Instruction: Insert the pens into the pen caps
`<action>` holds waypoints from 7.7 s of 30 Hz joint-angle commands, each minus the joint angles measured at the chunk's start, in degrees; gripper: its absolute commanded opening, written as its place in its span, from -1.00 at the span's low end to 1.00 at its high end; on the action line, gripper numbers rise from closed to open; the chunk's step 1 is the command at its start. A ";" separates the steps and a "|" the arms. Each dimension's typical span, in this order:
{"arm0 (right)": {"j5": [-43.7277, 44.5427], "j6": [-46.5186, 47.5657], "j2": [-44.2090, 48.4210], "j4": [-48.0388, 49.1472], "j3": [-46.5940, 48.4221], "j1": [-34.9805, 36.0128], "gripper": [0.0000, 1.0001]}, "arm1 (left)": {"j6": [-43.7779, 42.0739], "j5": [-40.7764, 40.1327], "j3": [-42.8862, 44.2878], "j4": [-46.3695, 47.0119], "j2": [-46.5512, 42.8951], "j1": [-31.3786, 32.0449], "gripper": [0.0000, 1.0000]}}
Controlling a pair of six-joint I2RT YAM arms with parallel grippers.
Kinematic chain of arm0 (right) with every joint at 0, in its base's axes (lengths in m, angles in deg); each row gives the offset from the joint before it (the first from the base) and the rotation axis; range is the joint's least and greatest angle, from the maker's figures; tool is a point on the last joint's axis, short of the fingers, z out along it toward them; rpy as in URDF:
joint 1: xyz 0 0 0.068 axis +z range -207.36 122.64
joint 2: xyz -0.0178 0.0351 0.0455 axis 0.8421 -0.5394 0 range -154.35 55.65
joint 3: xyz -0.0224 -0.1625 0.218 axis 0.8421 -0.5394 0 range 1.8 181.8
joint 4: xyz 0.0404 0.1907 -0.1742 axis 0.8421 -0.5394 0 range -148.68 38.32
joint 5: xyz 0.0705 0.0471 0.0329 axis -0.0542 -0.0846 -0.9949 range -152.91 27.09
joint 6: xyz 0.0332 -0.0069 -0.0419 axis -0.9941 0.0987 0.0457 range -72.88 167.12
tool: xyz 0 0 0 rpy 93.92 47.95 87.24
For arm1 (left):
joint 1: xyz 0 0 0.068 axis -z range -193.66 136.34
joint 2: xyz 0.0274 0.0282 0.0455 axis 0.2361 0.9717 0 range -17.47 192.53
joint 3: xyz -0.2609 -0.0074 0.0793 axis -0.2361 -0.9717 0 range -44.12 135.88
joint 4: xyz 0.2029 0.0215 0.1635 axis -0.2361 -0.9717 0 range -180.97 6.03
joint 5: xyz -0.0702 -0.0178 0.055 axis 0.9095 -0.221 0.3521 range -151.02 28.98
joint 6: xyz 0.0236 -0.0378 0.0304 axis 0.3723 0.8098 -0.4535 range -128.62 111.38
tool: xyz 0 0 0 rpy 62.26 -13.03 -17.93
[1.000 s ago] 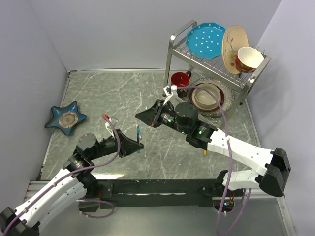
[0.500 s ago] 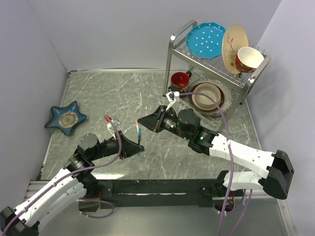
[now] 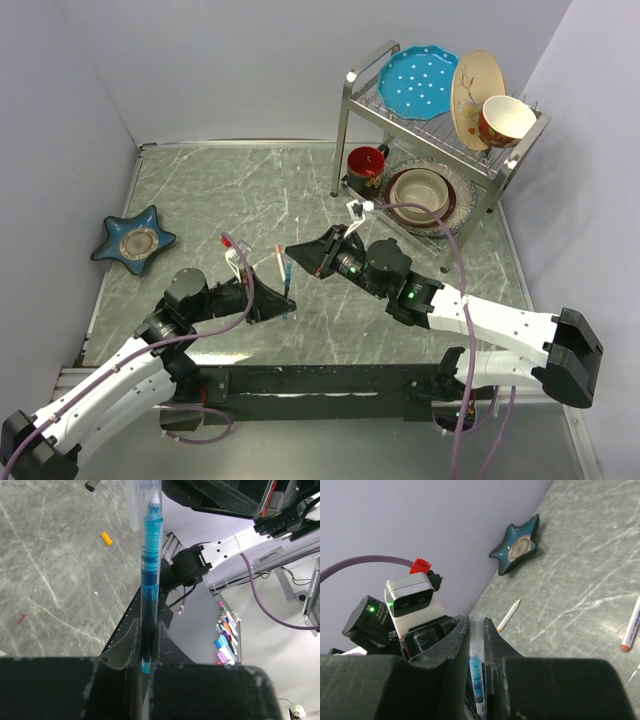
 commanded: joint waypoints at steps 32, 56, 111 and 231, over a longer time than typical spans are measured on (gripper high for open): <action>-1.45 4.38 7.25 6.92 2.32 6.56 -1.00 | -6.40 3.93 8.17 8.42 4.25 -0.45 -0.98; -4.26 10.09 6.28 -5.03 14.02 -0.82 -1.00 | -9.65 -0.02 10.01 0.42 5.57 2.80 -0.98; -2.94 10.54 5.23 2.88 7.08 -1.09 -1.00 | -7.90 0.24 10.28 4.02 2.67 2.89 -0.98; 29.14 -2.03 30.54 -42.55 -7.95 9.37 0.04 | 7.49 -39.31 9.13 -21.10 35.73 -6.07 0.19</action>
